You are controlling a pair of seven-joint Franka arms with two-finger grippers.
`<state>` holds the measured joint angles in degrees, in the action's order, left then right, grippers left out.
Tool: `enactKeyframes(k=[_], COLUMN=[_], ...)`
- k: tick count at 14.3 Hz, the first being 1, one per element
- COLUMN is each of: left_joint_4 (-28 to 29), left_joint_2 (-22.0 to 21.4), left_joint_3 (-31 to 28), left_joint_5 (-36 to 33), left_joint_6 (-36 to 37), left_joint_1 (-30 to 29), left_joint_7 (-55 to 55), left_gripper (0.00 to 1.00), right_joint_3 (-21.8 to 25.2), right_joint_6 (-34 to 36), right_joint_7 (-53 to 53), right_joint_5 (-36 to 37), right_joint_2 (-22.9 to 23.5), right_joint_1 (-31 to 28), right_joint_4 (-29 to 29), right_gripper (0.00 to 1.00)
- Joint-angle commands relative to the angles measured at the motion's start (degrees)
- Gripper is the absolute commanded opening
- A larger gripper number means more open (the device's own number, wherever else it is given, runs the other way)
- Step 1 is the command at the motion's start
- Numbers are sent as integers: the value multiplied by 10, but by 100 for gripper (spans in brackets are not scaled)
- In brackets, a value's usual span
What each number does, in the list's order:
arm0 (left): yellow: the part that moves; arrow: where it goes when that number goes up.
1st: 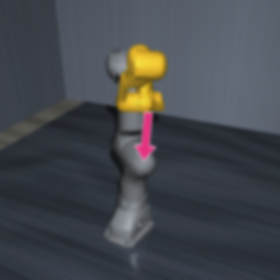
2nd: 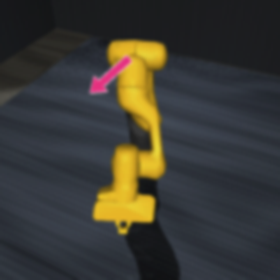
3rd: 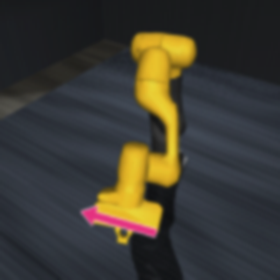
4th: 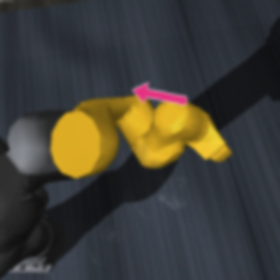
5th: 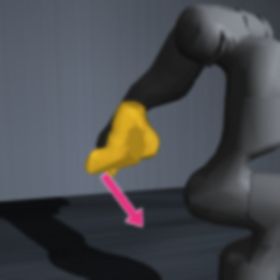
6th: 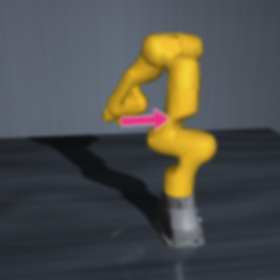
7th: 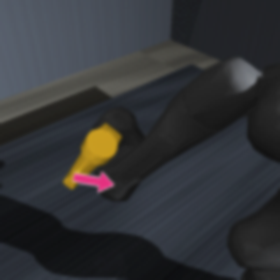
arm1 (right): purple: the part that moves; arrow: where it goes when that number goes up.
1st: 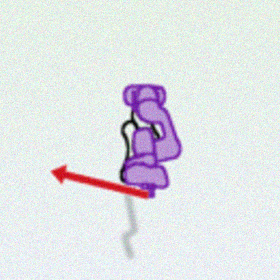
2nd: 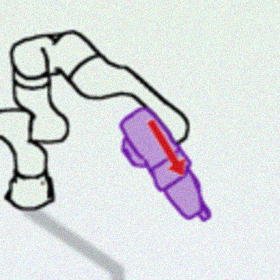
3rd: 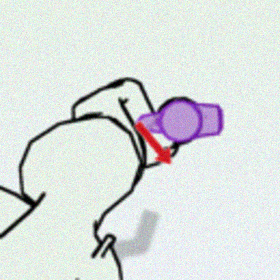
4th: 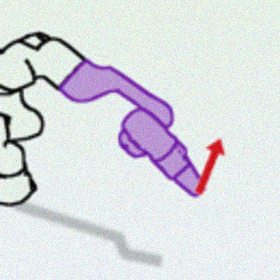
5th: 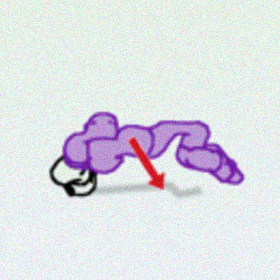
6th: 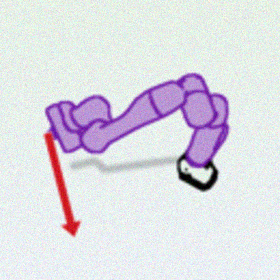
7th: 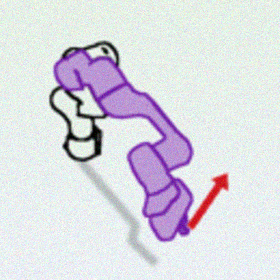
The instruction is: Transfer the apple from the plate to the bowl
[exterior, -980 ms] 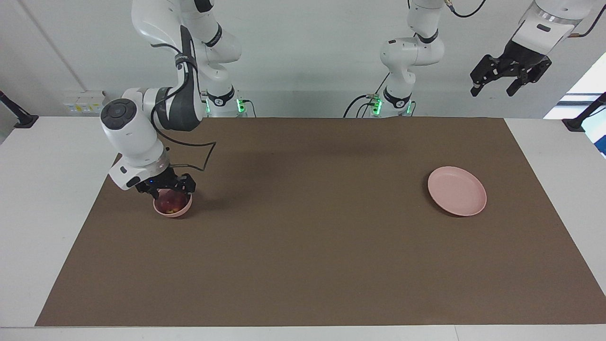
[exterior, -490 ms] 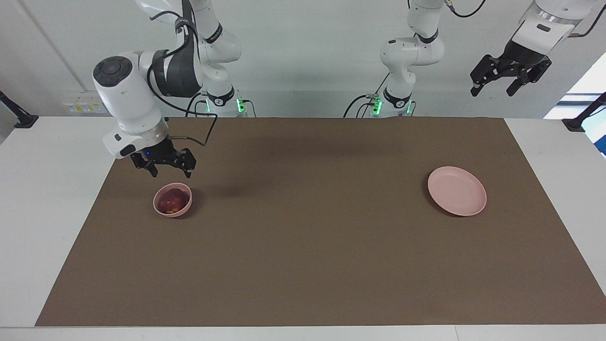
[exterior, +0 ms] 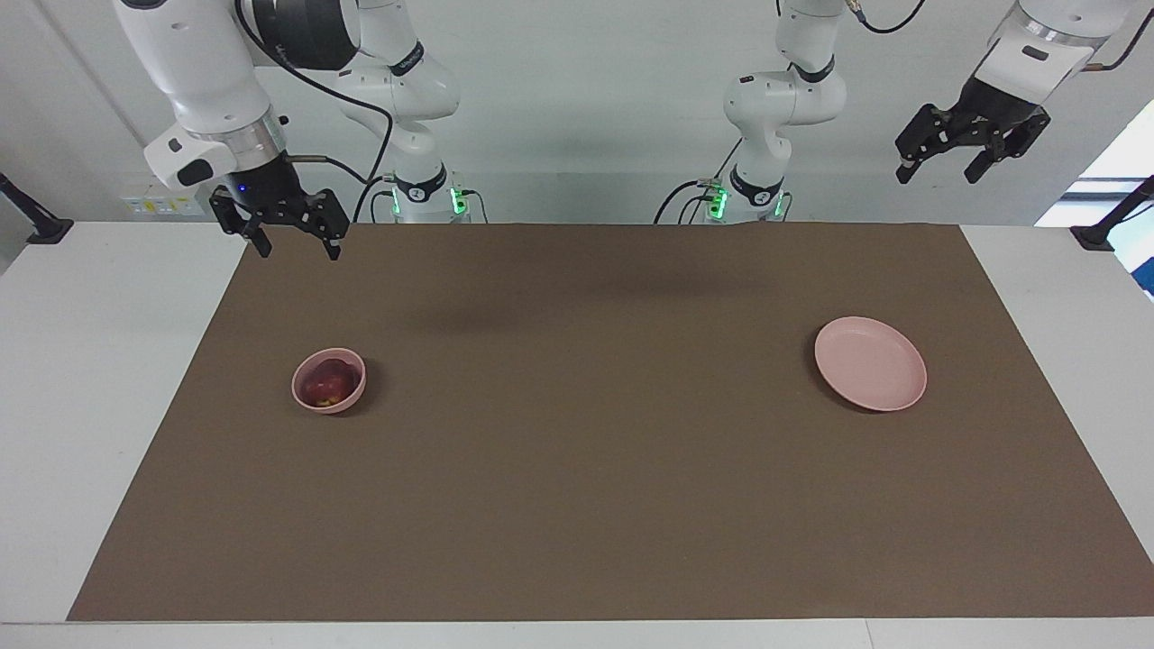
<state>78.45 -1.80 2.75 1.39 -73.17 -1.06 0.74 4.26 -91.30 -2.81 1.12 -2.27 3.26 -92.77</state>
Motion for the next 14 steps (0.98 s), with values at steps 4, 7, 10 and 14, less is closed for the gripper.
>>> enactKeyframes(k=[4,7,10,14], left_joint_4=[18,18,18,18], left_joint_2=[-15,-15,-15,-15], left_joint_3=[1,1,1,1], left_joint_5=[-6,-6,-6,-6], left_joint_6=[-2,-2,-2,-2], left_joint_1=[-3,-3,-3,-3], left_joint_7=[5,5,5,5], left_gripper=[100,100,100,100], right_joint_3=[-8,-10,-8,-6], right_joint_6=[66,72,73,102], right_joint_7=[-12,-6,0,4], right_joint_5=[10,20,22,20], right_joint_2=[-24,-31,-37,-41], right_joint_1=[2,12,7,6], right_joint_4=[26,26,27,38], right_gripper=[100,100,100,100])
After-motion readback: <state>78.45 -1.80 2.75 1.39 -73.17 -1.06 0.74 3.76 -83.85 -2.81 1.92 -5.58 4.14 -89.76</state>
